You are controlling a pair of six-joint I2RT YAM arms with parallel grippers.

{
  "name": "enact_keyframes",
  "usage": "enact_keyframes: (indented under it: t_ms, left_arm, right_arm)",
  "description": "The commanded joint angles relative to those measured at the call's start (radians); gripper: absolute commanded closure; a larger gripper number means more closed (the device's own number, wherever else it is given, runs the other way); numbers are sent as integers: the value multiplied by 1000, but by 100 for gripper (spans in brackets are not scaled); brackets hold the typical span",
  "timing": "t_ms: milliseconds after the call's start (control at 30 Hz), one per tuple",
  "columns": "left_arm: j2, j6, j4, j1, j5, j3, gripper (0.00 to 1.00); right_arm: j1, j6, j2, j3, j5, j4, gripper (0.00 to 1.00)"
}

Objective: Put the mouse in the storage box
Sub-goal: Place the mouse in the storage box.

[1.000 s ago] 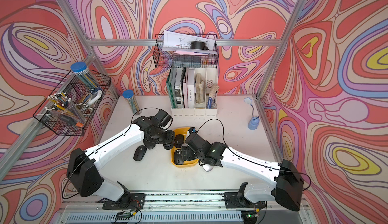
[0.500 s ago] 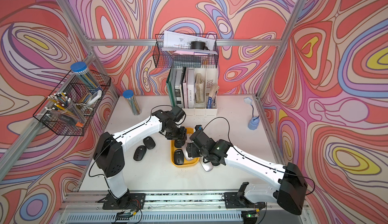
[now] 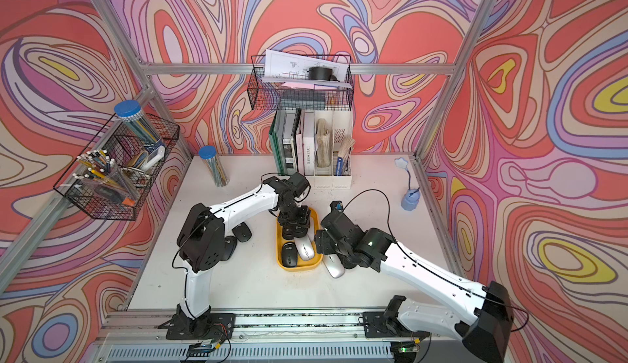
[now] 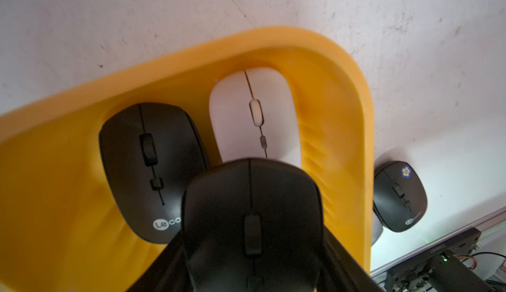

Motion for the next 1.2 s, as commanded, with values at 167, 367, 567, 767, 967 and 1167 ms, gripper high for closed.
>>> enact_keyframes:
  t_ms: [167, 367, 567, 767, 967, 1167]
  left_arm:
    - [48, -15, -30, -4, -14, 71, 40]
    - [92, -4, -64, -5, -22, 115, 39]
    - [108, -4, -67, 1, -40, 123, 39]
    - [101, -13, -56, 1, -42, 107, 38]
    - [115, -13, -58, 10, -46, 113, 37]
    - [124, -13, -50, 19, -55, 112, 35]
  right_arm:
    - [-6, -6, -32, -35, 13, -14, 25]
    - [-6, 0, -47, -45, 13, -17, 24]
    - [-7, 10, -55, -66, 7, -7, 24]
    - [-7, -10, -31, -64, 10, 3, 24]
    - [-6, -12, -4, -55, 0, 16, 24]
    - [-6, -6, -9, -67, -3, 16, 24]
